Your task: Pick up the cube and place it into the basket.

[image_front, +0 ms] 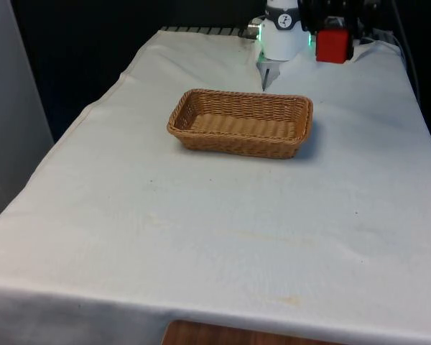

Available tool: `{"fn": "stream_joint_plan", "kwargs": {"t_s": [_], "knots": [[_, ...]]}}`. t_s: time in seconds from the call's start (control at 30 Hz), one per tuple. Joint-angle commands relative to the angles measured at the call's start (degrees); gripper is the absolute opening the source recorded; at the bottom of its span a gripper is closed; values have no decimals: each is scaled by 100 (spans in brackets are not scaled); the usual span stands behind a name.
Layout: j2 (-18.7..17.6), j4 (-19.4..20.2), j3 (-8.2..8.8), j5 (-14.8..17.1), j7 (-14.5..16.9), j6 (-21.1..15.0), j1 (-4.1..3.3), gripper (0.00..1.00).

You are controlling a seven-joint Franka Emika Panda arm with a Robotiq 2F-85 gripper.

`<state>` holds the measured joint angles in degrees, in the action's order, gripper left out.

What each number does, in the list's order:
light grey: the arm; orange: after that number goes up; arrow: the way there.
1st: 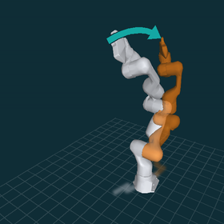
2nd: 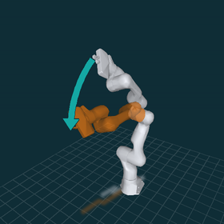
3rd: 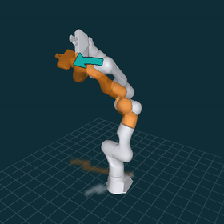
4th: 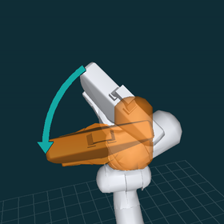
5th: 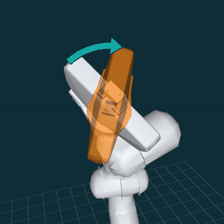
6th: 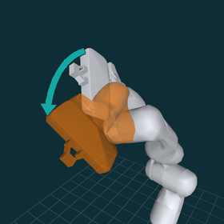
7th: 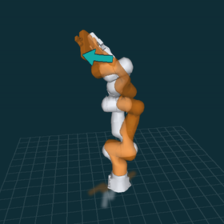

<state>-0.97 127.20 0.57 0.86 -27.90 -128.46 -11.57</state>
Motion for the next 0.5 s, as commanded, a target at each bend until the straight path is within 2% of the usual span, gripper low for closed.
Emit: {"fn": "stream_joint_plan", "kwargs": {"t_s": [0.0,0.13,0.17,0.2,0.23,0.43,0.47], "knots": [[57,92,-11,-11,-23,-109,-11,0],[138,304,-46,-23,-23,-252,-11,0],[92,212,-40,-6,0,-138,-6,0],[166,407,-57,-17,-11,-338,-6,0],[178,453,-52,-6,6,-372,0,0],[178,745,69,97,304,-653,29,0],[166,705,69,6,212,-567,17,0]]}}
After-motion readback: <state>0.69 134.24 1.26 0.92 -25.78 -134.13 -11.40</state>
